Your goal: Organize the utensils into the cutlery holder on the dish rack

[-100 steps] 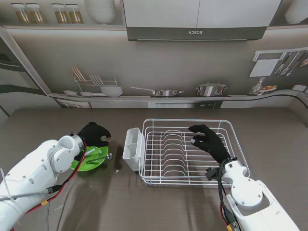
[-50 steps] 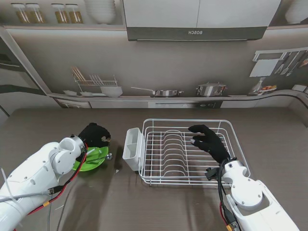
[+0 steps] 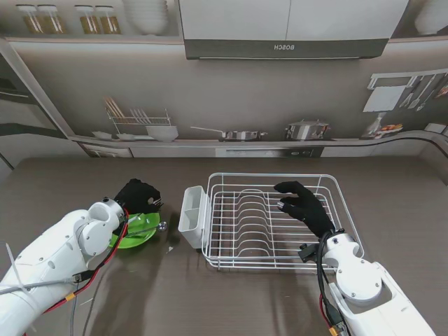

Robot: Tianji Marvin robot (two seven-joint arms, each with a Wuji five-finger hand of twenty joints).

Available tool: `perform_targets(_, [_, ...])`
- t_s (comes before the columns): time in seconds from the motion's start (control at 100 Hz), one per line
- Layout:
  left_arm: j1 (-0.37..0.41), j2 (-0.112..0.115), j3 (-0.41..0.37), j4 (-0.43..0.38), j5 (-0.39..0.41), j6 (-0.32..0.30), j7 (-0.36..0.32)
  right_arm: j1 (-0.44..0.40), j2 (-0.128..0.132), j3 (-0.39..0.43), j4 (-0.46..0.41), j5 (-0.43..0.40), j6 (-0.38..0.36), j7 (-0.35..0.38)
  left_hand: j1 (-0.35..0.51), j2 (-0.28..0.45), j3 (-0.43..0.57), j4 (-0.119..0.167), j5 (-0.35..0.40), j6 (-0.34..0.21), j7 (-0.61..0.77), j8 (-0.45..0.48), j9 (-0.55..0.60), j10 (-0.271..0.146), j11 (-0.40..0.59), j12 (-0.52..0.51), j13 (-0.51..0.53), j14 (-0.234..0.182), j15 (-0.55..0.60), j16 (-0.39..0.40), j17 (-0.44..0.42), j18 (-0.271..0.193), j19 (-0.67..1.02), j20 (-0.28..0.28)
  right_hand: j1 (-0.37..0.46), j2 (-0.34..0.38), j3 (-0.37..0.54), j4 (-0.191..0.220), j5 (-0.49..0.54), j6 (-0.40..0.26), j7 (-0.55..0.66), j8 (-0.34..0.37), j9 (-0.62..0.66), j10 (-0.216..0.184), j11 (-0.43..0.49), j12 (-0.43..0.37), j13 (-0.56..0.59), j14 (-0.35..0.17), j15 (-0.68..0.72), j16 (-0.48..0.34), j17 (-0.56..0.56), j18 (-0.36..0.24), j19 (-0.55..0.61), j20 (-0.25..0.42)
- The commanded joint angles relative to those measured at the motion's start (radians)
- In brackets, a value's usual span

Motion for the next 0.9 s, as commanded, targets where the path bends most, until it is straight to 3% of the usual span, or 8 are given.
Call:
perform_targets(0.0, [0.001, -0.009, 0.000, 0.004, -0.006, 0.004, -0.014, -0.003, -0.004, -0.002, -0.001, 0.002, 0.002, 0.014, 0.070, 0.000, 0.005, -0.014, 0.034, -0.041, 0.066, -0.009, 0.008, -0.005, 0.004, 0.013, 0.014, 0.009, 0.023, 0.015, -0.004, 0.011, 0.044, -0.002, -0.021, 0.019, -0.002, 0.034, -0.024, -0.006, 0.002, -0.019, 0.011, -0.004, -0.006, -0.001, 0.018, -0.006, -0.010, 0.004, 0.008, -0.025, -0.010, 0.025])
perform_targets(0.38, [0.016, -0.007, -0.019, -0.008, -0.006, 0.001, -0.021, -0.004, -0.004, -0.002, 0.000, 0.002, 0.009, 0.015, 0.091, 0.021, 0.008, -0.009, 0.050, -0.050, 0.121, -0.002, 0.023, -0.003, 0.008, 0.015, 0.029, 0.014, 0.032, 0.017, 0.004, 0.014, 0.054, -0.006, -0.020, 0.024, -0.002, 0.035, -0.025, -0.004, 0.003, -0.019, 0.010, -0.003, -0.006, -0.001, 0.017, -0.005, -0.010, 0.004, 0.009, -0.025, -0.012, 0.026])
perform_targets(0.63, [0.038, 0.001, -0.050, -0.043, 0.021, -0.006, -0.034, -0.003, -0.005, -0.002, 0.000, 0.001, 0.009, 0.012, 0.122, 0.043, -0.011, -0.011, 0.025, -0.048, 0.246, 0.022, 0.032, -0.005, 0.017, 0.021, 0.049, 0.014, 0.043, 0.019, 0.017, 0.019, 0.071, -0.016, -0.020, 0.024, -0.001, 0.035, -0.025, -0.004, 0.003, -0.019, 0.010, -0.003, -0.006, -0.001, 0.017, -0.006, -0.010, 0.004, 0.010, -0.024, -0.013, 0.027])
perform_targets(0.87, [0.059, 0.006, -0.076, -0.062, 0.086, -0.013, 0.024, -0.004, -0.005, -0.003, -0.001, 0.004, 0.008, 0.014, 0.021, -0.065, 0.157, -0.039, 0.134, -0.039, 0.255, -0.166, 0.122, -0.037, 0.120, 0.122, 0.133, 0.022, 0.135, 0.076, 0.068, 0.054, 0.158, -0.008, -0.021, 0.026, -0.001, 0.035, -0.026, -0.004, 0.003, -0.019, 0.009, -0.003, -0.006, -0.001, 0.017, -0.005, -0.010, 0.004, 0.010, -0.024, -0.013, 0.028])
perform_targets(0.89, [0.060, 0.006, -0.077, -0.064, 0.089, -0.014, 0.026, -0.004, -0.005, -0.003, -0.001, 0.004, 0.008, 0.014, 0.012, -0.072, 0.175, -0.044, 0.143, -0.042, 0.255, -0.180, 0.121, -0.042, 0.134, 0.167, 0.134, 0.021, 0.138, 0.078, 0.070, 0.056, 0.163, -0.006, -0.020, 0.026, -0.001, 0.035, -0.025, -0.003, 0.003, -0.019, 0.009, -0.003, -0.006, -0.001, 0.018, -0.006, -0.010, 0.004, 0.010, -0.024, -0.013, 0.028])
